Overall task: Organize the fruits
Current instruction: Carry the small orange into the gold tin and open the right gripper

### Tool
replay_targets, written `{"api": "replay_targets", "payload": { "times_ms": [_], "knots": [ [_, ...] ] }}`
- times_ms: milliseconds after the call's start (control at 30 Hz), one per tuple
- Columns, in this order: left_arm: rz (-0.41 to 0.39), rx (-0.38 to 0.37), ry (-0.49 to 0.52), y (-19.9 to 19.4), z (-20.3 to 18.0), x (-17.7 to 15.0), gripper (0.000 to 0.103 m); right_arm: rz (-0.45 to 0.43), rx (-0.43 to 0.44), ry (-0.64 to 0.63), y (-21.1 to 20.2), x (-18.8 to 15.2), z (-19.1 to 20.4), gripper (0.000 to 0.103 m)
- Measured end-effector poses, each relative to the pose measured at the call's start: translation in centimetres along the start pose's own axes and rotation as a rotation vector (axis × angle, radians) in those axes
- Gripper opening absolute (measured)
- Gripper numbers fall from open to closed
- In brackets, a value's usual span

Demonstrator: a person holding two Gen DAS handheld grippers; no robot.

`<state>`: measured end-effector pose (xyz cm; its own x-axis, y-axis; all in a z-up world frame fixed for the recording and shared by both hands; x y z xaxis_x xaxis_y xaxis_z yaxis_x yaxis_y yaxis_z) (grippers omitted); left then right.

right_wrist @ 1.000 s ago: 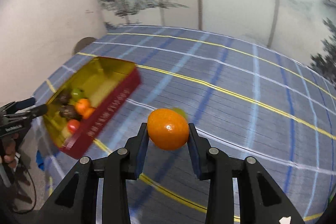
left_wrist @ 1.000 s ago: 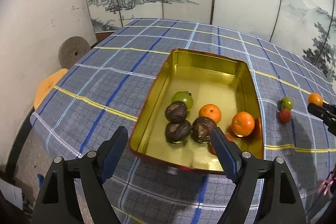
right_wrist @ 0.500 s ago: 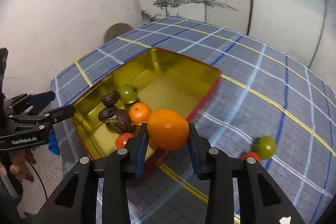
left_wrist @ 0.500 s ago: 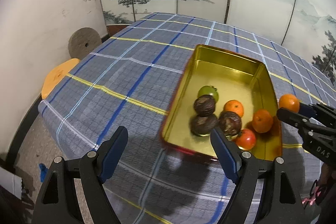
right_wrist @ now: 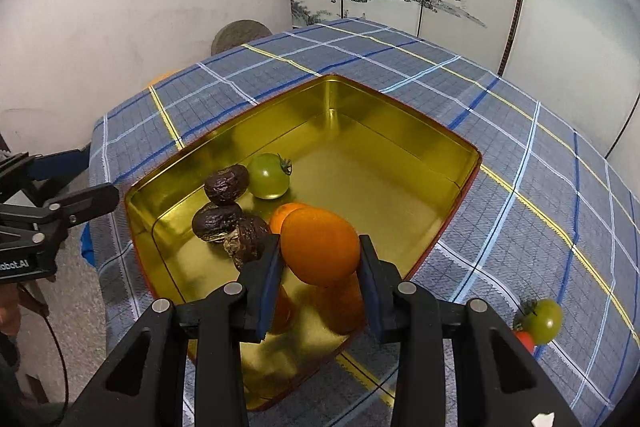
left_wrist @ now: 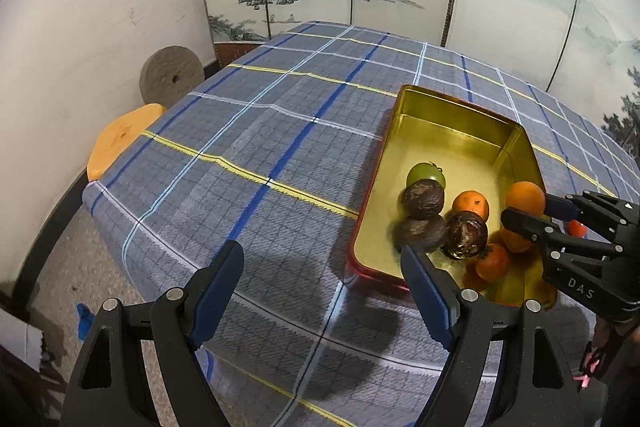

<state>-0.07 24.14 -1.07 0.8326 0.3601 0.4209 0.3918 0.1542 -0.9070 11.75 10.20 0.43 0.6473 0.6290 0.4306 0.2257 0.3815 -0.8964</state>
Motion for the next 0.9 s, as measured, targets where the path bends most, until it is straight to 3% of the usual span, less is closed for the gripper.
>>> {"api": "replay_targets", "payload": {
  "times_ms": [767,900],
  "knots": [
    [0.016,-0.019,-0.011,0.0,-0.3,0.1,0.081,0.006,-0.002,0.003,0.1,-0.2,0.2,0.035],
    [0.022,-0.023,-0.005,0.0,-0.7,0.0,0.081,-0.002,0.006,0.007,-0.1,-0.3,0.4,0.041]
  ]
}}
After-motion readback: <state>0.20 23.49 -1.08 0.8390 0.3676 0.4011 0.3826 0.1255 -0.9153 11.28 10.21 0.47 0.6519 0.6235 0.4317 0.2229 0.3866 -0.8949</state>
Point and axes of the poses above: each gripper's, at about its wrist camera, not at the fingertips, and y roughly the way its jaws point, z to its left, x to its top, the point moved 3 cm from there along y, roughly the way its jaws point, and after that the axes turned 15 degrees about z, right-handed, at the moved point
